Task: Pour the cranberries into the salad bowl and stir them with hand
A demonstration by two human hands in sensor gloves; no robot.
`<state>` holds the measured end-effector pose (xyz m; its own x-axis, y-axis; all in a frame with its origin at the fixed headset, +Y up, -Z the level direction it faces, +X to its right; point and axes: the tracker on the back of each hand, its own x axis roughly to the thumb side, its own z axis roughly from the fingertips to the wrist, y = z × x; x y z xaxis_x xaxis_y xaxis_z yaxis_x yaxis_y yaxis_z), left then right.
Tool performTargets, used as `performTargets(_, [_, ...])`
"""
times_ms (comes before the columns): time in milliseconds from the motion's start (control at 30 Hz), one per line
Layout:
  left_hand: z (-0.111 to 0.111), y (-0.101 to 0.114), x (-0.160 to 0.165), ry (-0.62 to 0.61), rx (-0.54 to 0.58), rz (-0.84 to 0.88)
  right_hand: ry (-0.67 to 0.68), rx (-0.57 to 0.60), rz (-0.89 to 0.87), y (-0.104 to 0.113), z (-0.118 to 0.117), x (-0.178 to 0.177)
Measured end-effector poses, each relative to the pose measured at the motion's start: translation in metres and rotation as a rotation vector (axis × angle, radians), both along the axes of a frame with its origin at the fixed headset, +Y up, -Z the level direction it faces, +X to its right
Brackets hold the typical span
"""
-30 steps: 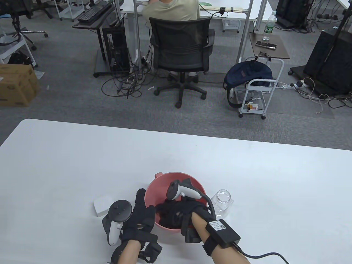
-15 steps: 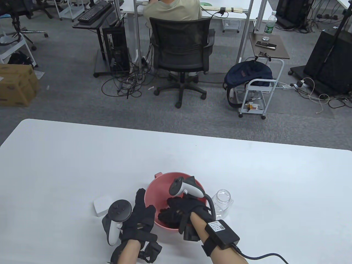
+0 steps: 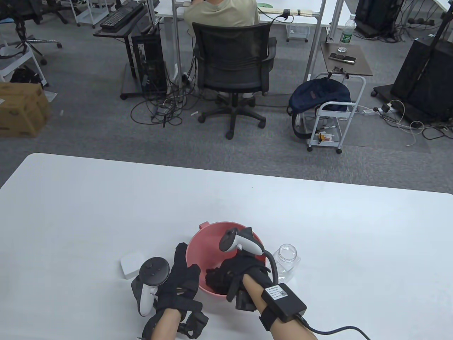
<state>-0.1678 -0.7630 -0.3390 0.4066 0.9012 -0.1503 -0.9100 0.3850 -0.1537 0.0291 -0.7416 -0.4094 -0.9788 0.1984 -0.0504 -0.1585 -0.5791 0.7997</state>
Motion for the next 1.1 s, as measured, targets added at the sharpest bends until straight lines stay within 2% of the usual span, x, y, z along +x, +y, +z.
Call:
performTargets(333, [-0.0001, -0.0004, 0.0002, -0.004, 0.000, 0.003, 0.021, -0.017, 0.041, -0.0015, 0.0006, -0.0004])
performTargets(1100, [0.0003, -0.0011, 0.0005, -0.009, 0.003, 0.009, 0.123, 0.029, 0.021, -0.0009, 0.0039, -0.0050])
